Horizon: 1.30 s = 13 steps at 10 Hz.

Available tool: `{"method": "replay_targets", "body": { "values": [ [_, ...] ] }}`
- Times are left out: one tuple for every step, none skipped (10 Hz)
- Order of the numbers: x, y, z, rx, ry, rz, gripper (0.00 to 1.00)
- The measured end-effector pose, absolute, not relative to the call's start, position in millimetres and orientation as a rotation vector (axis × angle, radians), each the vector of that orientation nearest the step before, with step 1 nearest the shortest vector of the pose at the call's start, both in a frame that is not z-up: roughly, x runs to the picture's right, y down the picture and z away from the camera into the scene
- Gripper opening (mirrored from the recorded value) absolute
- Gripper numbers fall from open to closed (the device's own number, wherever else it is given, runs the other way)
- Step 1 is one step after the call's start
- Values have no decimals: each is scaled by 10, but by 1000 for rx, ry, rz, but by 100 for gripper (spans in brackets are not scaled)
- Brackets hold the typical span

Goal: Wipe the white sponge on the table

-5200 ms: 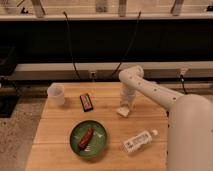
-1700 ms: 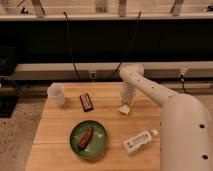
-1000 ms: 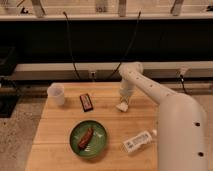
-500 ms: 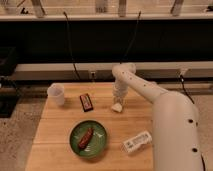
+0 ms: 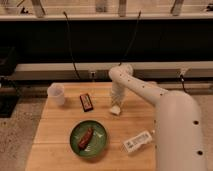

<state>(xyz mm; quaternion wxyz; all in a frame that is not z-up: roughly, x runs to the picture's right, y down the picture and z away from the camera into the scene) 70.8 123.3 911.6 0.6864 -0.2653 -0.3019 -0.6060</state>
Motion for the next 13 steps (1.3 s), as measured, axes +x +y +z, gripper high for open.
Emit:
{"method": "replay_targets", "body": {
  "values": [
    [739,1294,9016,-598,-680,-1369,0],
    [754,1318,8955,-597,-680,-1378,0],
    [764,1326,8912,-595,-680,-1381,0],
    [821,1329,8893,-597,-674,-1376,0],
    [907,1337,8885,-607,-665,-1364,0],
    [1010,1332,8899,-621,-647,-1349,0],
    [1064,1321,8923,-628,-635,-1338,0],
    [1128,1295,8947,-634,-620,-1323,0],
    [1217,1258,8980,-642,-600,-1304,0],
    [1287,1219,9010,-644,-584,-1287,0],
    [1325,1193,9032,-647,-575,-1276,0],
    [1390,1129,9091,-652,-558,-1257,0],
    [1434,1072,9153,-655,-545,-1243,0]
  ]
}}
